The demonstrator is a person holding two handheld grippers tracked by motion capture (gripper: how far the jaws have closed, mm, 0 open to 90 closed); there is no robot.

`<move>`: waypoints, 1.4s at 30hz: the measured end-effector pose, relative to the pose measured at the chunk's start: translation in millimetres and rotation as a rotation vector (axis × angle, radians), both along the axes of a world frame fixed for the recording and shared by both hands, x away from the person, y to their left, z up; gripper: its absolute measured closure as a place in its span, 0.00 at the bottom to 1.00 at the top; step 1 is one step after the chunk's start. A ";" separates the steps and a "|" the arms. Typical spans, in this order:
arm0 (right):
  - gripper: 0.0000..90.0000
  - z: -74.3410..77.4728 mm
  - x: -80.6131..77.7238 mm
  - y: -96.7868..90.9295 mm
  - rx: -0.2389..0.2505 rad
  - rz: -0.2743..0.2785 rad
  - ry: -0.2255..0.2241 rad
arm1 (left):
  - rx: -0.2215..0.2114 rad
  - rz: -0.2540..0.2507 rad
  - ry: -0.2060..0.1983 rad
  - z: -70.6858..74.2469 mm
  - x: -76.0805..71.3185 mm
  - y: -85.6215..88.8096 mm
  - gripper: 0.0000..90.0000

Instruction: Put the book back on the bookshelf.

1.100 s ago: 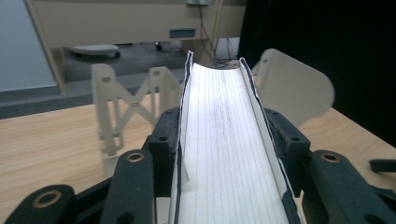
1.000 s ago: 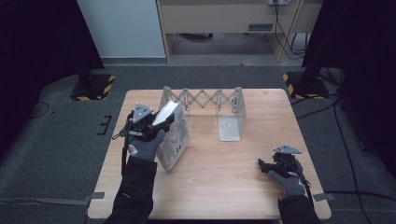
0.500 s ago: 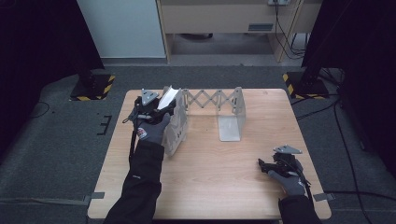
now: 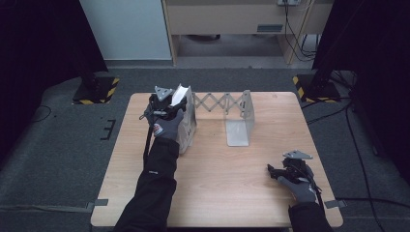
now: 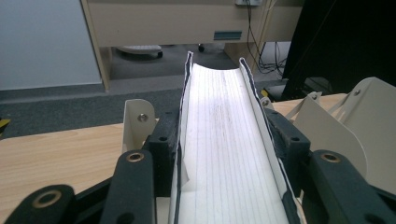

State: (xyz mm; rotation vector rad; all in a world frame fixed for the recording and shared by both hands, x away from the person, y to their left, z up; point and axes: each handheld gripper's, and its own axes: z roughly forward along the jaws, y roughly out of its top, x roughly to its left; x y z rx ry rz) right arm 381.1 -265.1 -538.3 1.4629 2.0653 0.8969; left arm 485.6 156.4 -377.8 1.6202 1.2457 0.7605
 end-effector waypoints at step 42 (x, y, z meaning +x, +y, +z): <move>0.14 -0.1 -0.1 0.5 -0.005 0.000 0.000 | -0.121 -0.088 -0.085 -39.8 -50.1 21.1 0.50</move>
